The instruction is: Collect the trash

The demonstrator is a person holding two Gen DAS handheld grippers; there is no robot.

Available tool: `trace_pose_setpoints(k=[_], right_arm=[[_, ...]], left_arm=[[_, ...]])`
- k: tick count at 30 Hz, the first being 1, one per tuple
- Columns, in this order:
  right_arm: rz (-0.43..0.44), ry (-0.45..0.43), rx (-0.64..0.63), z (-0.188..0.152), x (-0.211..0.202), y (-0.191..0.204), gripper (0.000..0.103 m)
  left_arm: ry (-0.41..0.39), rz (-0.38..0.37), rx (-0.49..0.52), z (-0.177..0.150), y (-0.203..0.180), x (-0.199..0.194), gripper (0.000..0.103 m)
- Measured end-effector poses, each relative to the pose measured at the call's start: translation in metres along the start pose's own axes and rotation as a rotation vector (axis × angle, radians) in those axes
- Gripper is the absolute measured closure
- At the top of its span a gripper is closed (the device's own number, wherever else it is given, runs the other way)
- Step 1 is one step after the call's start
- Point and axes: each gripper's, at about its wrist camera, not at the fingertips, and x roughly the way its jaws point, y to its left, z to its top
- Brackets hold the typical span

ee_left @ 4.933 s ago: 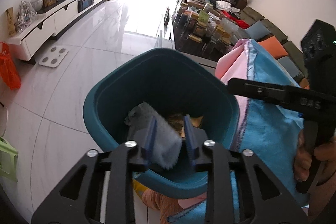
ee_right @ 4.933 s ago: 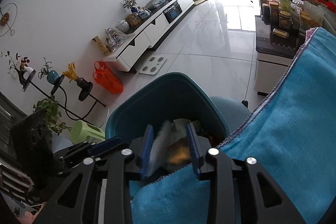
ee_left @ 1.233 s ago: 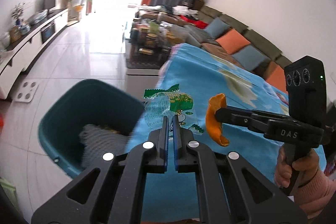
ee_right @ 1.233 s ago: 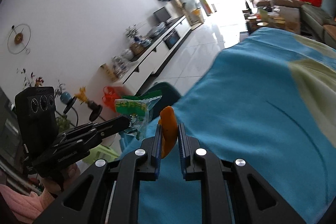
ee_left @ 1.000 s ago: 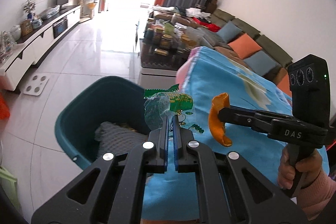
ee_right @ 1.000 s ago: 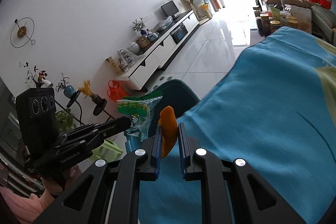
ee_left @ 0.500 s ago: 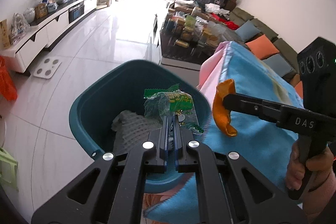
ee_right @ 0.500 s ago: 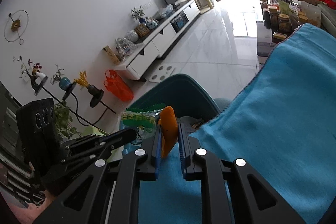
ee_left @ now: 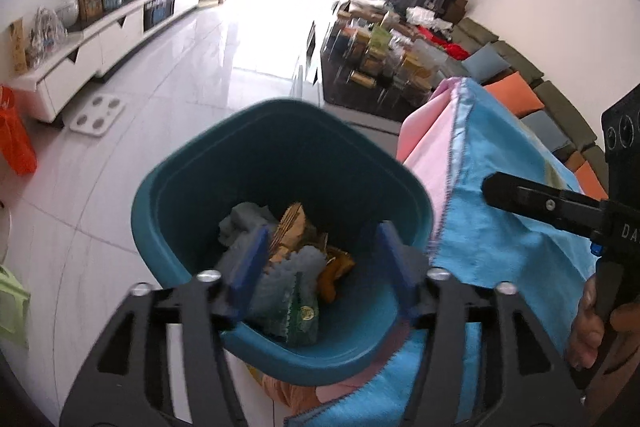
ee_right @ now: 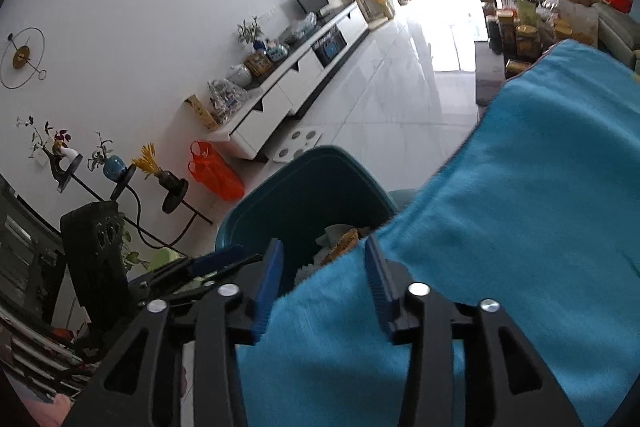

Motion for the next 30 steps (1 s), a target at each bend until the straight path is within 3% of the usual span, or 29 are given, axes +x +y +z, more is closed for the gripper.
trace_pose_setpoints(k=[5, 8, 10, 13, 18, 30], right_arm=[[-0.049, -0.104, -0.048, -0.016, -0.050, -0.004, 0.030], [-0.114, -0.178, -0.072, -0.029, -0.083, -0.009, 0.012], [-0.185, -0.237, -0.085, -0.039, -0.103, -0.011, 0.007], [-0.288, -0.327, -0.096, -0.059, -0.136, -0.015, 0.007], [-0.439, -0.405, -0.082, -0.086, -0.173, -0.031, 0.007], [-0.613, -0.581, 0.038, -0.139, -0.237, -0.063, 0.007]], left_arm=[[-0.096, -0.026, 0.065, -0.006, -0.029, -0.026, 0.005], [-0.139, -0.040, 0.110, -0.011, -0.052, -0.040, 0.005], [-0.164, -0.043, 0.135, -0.015, -0.070, -0.046, 0.005], [-0.197, -0.054, 0.172, -0.019, -0.098, -0.052, 0.005], [-0.249, -0.076, 0.231, -0.023, -0.147, -0.056, 0.005], [-0.362, -0.116, 0.369, -0.041, -0.234, -0.060, 0.005]])
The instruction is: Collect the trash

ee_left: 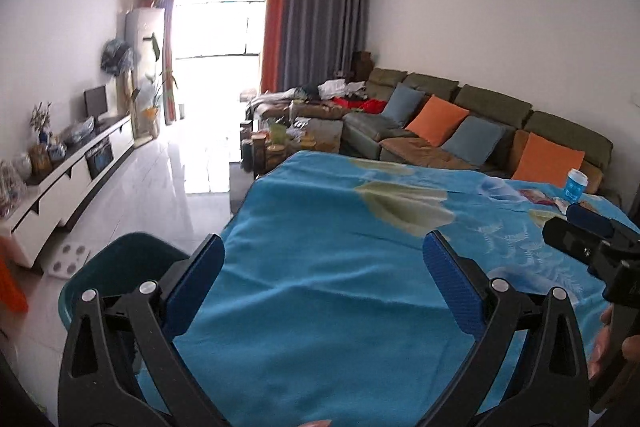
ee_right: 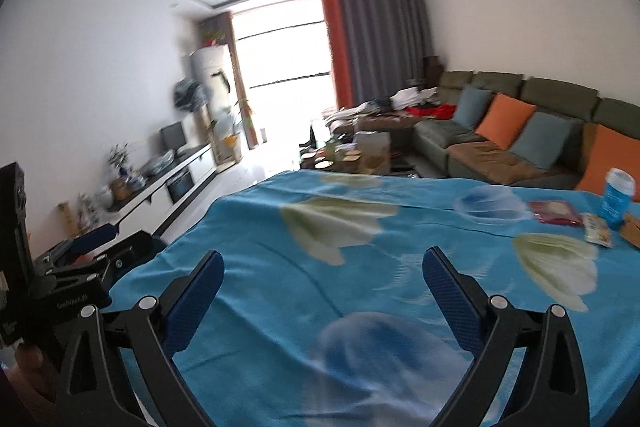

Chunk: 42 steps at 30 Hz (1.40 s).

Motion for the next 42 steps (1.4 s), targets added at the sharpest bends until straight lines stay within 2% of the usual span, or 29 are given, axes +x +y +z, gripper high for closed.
trace_pose_setpoints(k=[4, 16, 42], right_arm=[[-0.033, -0.036, 0.018, -0.004, -0.012, -0.015, 0.007], [-0.091, -0.101, 0.021, -0.009, -0.029, -0.025, 0.007], [-0.144, -0.157, 0.002, -0.010, -0.048, -0.027, 0.007]], left_arm=[[-0.027, -0.005, 0.013, 0.000, -0.016, 0.000, 0.005], [-0.113, 0.014, 0.056, 0.000, -0.031, -0.013, 0.005], [-0.164, 0.033, 0.068, -0.001, -0.036, -0.027, 0.005]])
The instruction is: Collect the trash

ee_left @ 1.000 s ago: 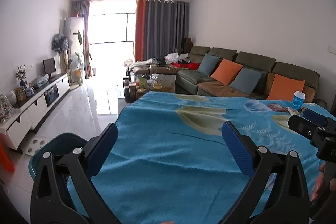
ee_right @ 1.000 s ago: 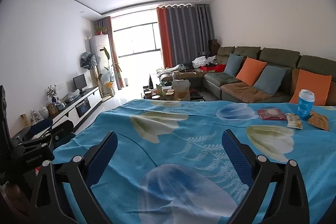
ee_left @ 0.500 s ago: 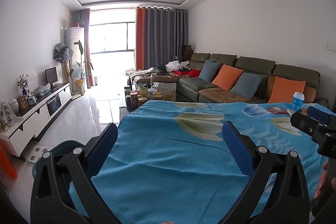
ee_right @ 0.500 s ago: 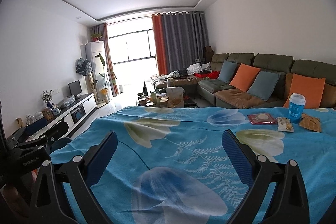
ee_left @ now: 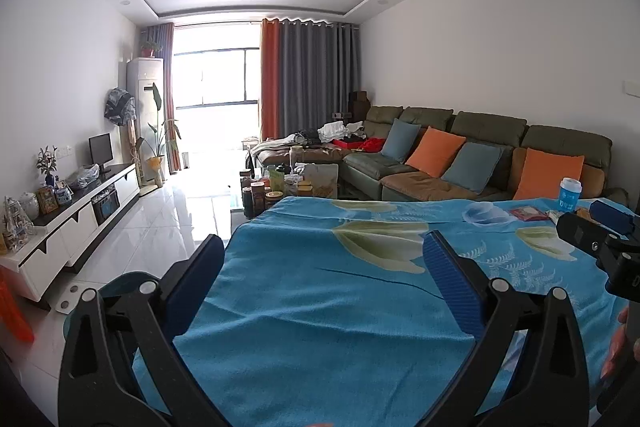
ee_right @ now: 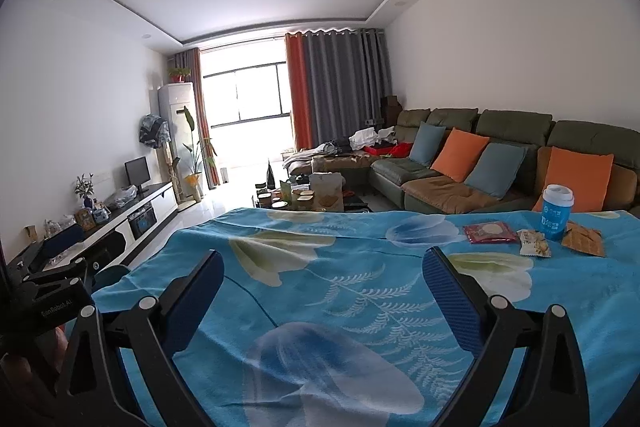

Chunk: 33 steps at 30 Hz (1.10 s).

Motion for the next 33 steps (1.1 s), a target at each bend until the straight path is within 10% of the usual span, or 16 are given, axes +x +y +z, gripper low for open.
trace_pose_setpoints(k=[33], right_arm=[[-0.053, -0.065, 0.006, 0.0013, -0.0098, -0.0012, 0.007]], left_arm=[[-0.013, 0.018, -0.012, 0.0045, -0.0063, 0.0023, 0.005]])
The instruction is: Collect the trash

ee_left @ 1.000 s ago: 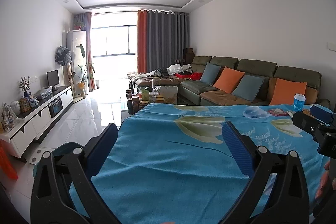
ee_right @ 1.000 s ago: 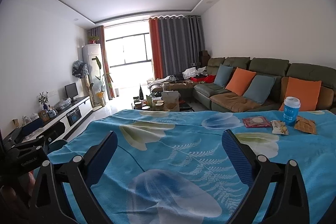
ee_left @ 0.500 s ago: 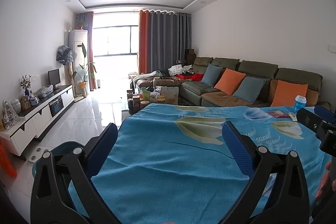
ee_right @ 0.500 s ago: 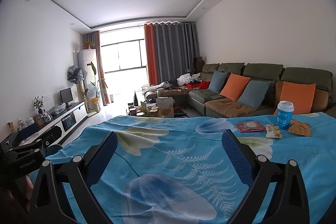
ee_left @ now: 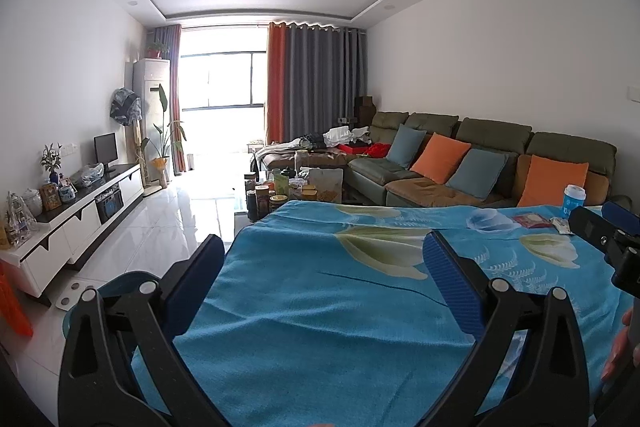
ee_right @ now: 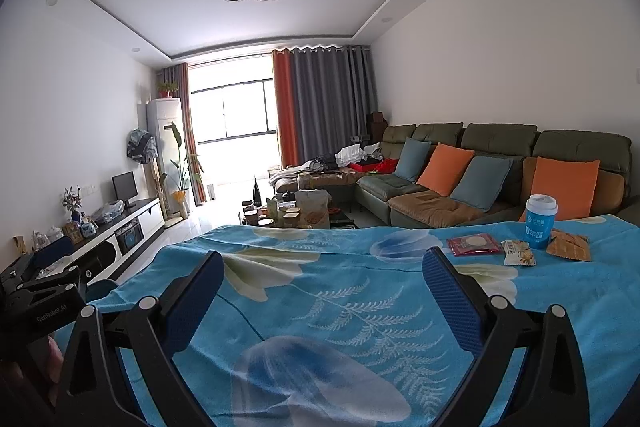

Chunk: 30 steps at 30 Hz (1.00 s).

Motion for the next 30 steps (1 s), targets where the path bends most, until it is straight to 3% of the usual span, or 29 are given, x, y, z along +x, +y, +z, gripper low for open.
trace_pose_setpoints(k=[30], right_arm=[[-0.002, -0.006, 0.006, 0.0017, -0.0030, -0.0001, 0.007]], left_arm=[[-0.009, 0.004, -0.001, 0.0017, -0.0026, -0.0015, 0.005]])
